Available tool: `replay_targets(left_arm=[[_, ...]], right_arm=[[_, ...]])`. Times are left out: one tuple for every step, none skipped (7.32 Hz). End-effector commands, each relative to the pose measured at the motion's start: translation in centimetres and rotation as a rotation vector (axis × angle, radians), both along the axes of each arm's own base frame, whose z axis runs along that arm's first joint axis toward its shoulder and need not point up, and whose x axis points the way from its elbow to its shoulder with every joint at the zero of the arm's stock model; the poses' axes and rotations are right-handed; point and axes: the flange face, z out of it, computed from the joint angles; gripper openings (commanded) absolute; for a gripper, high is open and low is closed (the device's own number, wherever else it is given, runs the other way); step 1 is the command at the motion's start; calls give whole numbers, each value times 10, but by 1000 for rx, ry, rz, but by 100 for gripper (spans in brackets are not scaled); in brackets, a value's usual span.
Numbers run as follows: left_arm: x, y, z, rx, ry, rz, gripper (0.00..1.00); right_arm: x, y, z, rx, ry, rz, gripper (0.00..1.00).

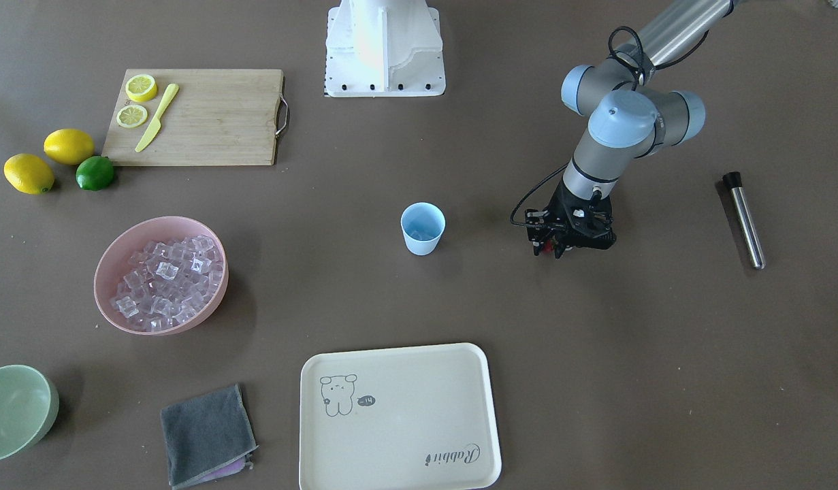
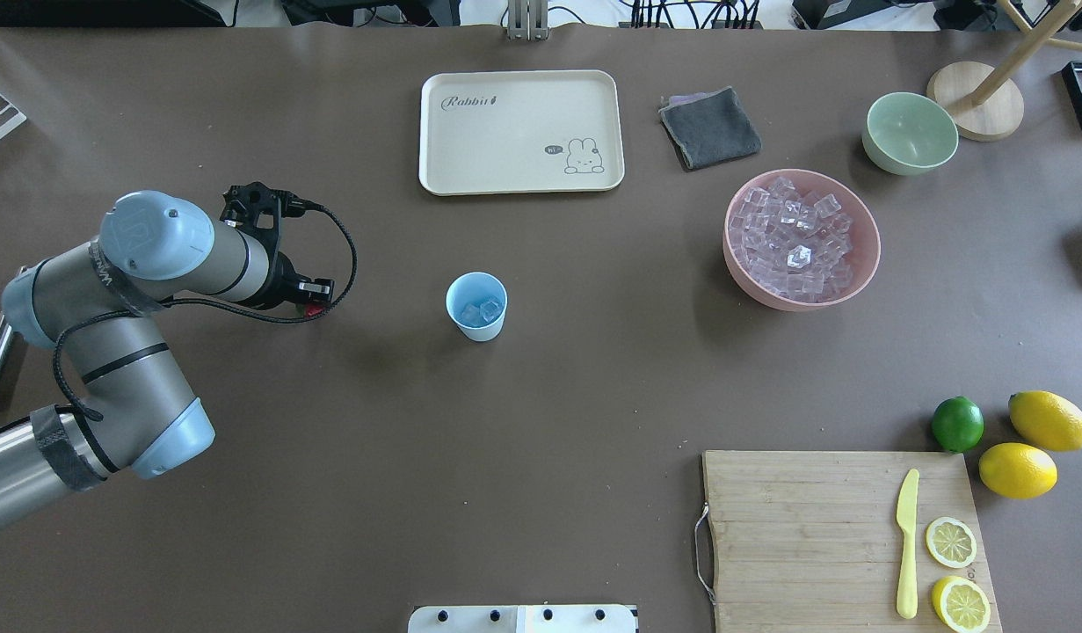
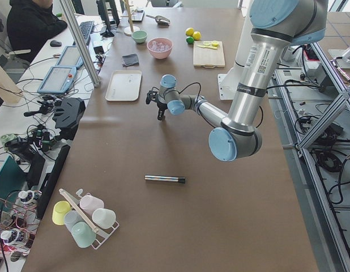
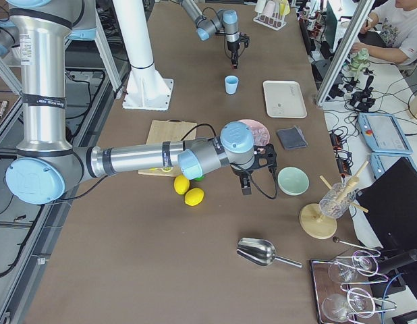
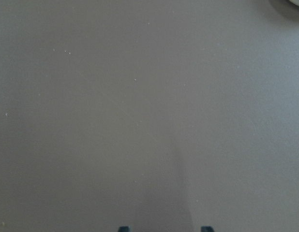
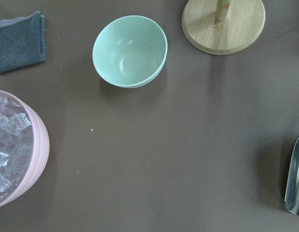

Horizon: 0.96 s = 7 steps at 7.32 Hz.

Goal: Mash ice and strawberries in cup
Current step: 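Move the left gripper toward the light-blue cup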

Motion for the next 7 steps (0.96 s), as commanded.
replay_targets(left_arm=[[-1,1,-5,0,1,1,12],[-3,0,-9,2,2,2,0],[-9,-1,-17,-2,-1,1,0],[-12,-1,-31,-10,-13,0,0],[-20,-2,-79,-16,-20,-9,0],[-5,-11,-156,16,7,3,0],[0,-11,-204,17,43,18,0]], right_arm=[[-1,-2,-1,0,0,0,98],[-2,-3,-2,1,7,2,98],[-3,-4,-1,3,15,3,98],[-2,-5,-3,5,15,5,98],[-2,-5,-3,4,15,6,98],[-3,-6,-5,10,15,4,98],[-8,-9,-7,14,14,-5,98]])
